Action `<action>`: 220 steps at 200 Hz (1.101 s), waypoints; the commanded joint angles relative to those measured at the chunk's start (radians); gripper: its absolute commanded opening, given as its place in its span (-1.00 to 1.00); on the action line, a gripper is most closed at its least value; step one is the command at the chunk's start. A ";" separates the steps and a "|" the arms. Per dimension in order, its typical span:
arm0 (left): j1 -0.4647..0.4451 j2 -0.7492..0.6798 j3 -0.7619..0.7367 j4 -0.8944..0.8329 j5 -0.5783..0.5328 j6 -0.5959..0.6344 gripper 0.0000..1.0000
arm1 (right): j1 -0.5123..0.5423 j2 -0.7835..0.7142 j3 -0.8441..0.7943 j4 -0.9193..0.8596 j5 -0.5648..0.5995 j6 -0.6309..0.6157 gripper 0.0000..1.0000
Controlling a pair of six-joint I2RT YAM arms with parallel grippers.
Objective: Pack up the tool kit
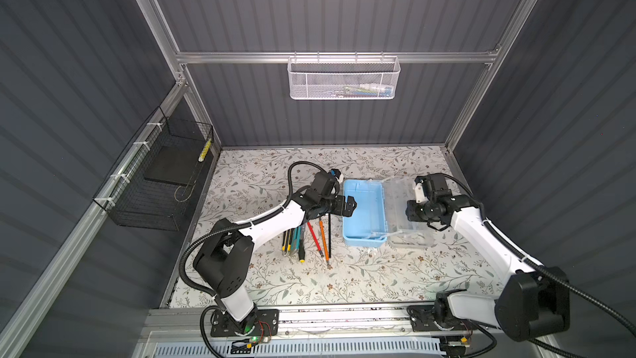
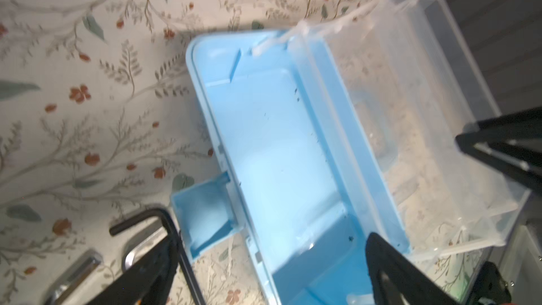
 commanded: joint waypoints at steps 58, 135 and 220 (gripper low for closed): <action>-0.047 -0.047 -0.019 -0.040 -0.035 -0.003 0.99 | 0.023 0.099 0.074 -0.040 0.166 -0.057 -0.59; 0.000 -0.251 -0.021 -0.189 -0.310 0.118 0.99 | 0.006 0.171 0.140 -0.020 0.263 -0.137 -0.95; 0.187 -0.346 -0.144 -0.210 -0.343 0.068 0.99 | -0.060 0.235 0.244 0.030 0.243 -0.217 -0.20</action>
